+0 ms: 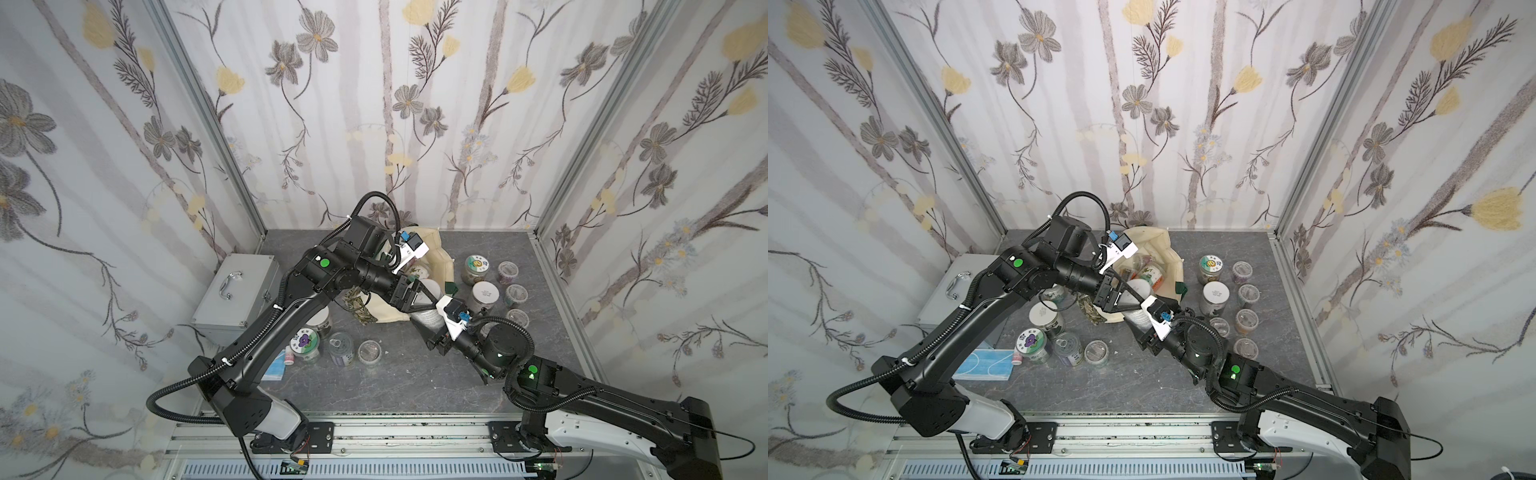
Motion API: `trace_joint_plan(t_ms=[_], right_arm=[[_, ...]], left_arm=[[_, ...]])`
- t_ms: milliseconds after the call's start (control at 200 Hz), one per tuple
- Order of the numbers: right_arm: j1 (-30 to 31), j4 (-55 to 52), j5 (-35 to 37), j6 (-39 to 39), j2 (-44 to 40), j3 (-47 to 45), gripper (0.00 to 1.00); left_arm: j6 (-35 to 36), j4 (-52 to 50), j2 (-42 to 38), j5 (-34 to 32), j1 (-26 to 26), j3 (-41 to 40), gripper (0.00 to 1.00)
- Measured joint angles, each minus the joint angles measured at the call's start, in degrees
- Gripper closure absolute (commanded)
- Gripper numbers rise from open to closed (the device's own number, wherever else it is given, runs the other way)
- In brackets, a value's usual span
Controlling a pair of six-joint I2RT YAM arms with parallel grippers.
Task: Take out the seed jars from the canvas bag
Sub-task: Place the seed jar at the center of the board.
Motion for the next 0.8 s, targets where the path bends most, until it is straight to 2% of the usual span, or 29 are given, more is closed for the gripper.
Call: trace_joint_plan(t_ms=[340,799], right_arm=[[-0.1,-1.9,-0.7,1.7,1.5,0.9,0.24],[-0.1,-3.7,0.0,5.2,3.2,1.4,0.22]], left_arm=[[1.1,-5.3,3.0,-4.4,-1.6,4.0,0.07],[1.0,-7.0,4.4,-6.9,-2.2,4.6,0.3]])
